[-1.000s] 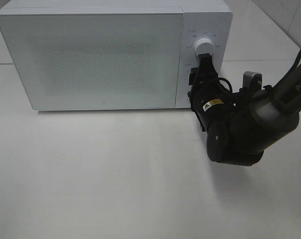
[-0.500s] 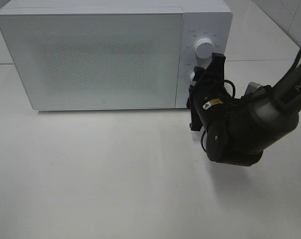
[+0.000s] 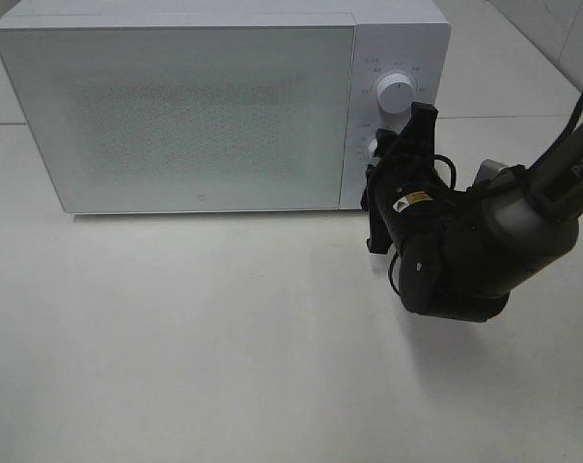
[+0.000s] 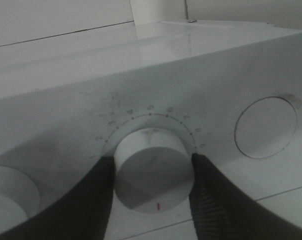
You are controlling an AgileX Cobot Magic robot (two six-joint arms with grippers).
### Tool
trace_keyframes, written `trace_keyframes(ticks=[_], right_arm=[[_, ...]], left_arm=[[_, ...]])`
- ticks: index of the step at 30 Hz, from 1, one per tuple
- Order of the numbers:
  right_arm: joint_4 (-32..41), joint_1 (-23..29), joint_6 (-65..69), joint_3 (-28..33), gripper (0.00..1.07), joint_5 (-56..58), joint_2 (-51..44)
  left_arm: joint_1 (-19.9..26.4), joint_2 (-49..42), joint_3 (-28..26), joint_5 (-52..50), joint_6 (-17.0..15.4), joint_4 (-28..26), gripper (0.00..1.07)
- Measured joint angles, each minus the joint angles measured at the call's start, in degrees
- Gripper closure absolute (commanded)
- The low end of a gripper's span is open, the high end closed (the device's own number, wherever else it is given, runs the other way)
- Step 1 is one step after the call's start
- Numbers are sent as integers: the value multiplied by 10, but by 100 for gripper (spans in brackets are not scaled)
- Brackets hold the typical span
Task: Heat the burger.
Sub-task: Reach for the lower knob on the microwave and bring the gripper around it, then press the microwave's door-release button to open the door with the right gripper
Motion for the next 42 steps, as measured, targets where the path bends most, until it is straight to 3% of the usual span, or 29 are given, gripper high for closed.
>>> trace_keyframes(ticks=[1,2,3,5,6,7,8,9,12,17,22,28,33,35,41,42], right_arm=[[0,0,0,0,89,0,0],[0,0,-2,0,76,0,0],[0,0,-2,0,76,0,0],[1,0,-10,0,53,0,0],[1,0,-10,0,53,0,0],[-10,1,-15,0,38,6,-2],[-10,1,-15,0,38,6,-2],[-28,5,-20,5,24,13,-6],[-41,4,-39,18,16,13,-23],[-52,3,-49,45,20,14,-38],[-87,3,-66,95,31,16,-68],[-104,3,-108,124,32,40,-98],[-129,3,-201,146,32,125,-149],[-135,3,-323,147,32,221,-193],[-127,3,-460,147,32,304,-231],[-113,2,-544,141,32,352,-246]], left_arm=[[0,0,0,0,0,0,9],[0,0,0,0,0,0,9],[0,0,0,0,0,0,9],[0,0,0,0,0,0,9],[0,0,0,0,0,0,9],[0,0,0,0,0,0,9],[0,0,0,0,0,0,9],[0,0,0,0,0,0,9],[0,0,0,0,0,0,9],[0,0,0,0,0,0,9],[0,0,0,0,0,0,9],[0,0,0,0,0,0,9],[0,0,0,0,0,0,9],[0,0,0,0,0,0,9],[0,0,0,0,0,0,9],[0,0,0,0,0,0,9]])
